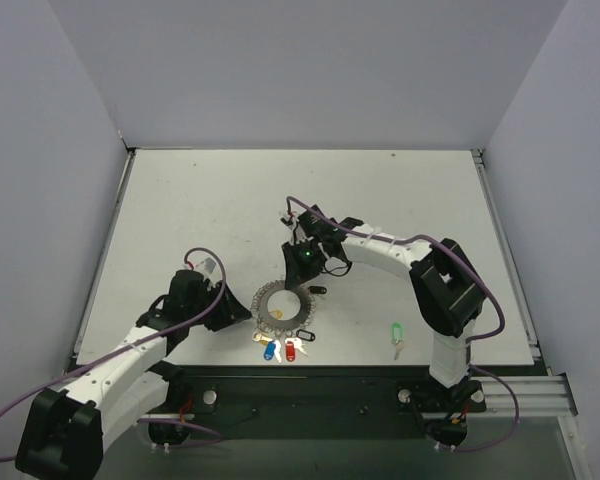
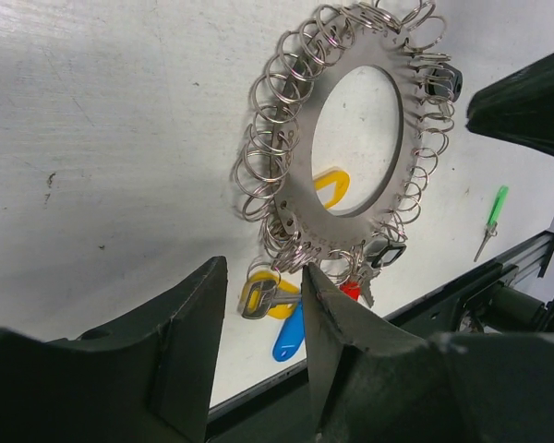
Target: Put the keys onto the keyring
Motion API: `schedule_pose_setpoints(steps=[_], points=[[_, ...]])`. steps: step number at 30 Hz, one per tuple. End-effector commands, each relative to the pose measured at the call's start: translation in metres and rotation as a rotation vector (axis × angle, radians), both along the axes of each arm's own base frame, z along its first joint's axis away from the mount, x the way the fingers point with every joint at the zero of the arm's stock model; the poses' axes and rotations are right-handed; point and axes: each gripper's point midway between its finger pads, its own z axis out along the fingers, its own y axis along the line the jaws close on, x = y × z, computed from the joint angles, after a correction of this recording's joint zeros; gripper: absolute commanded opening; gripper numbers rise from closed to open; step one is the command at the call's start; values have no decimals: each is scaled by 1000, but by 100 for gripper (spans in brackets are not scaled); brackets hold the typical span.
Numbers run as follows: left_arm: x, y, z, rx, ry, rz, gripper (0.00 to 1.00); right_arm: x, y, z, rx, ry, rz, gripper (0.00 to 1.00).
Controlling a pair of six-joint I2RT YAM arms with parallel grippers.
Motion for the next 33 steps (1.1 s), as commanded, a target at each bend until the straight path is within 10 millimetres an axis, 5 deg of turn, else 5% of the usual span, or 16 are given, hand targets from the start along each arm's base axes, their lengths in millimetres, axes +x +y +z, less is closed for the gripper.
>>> schedule_pose_setpoints(steps=[1, 25, 33], points=[[12, -1, 2, 14, -63, 13, 47, -3, 10, 29, 108, -14, 23, 1], [27, -11, -30, 38, -61, -3, 41, -1, 20, 33, 166, -5, 48, 9], [32, 4, 5, 67, -184, 50, 45, -4, 19, 34, 169, -4, 54, 10]])
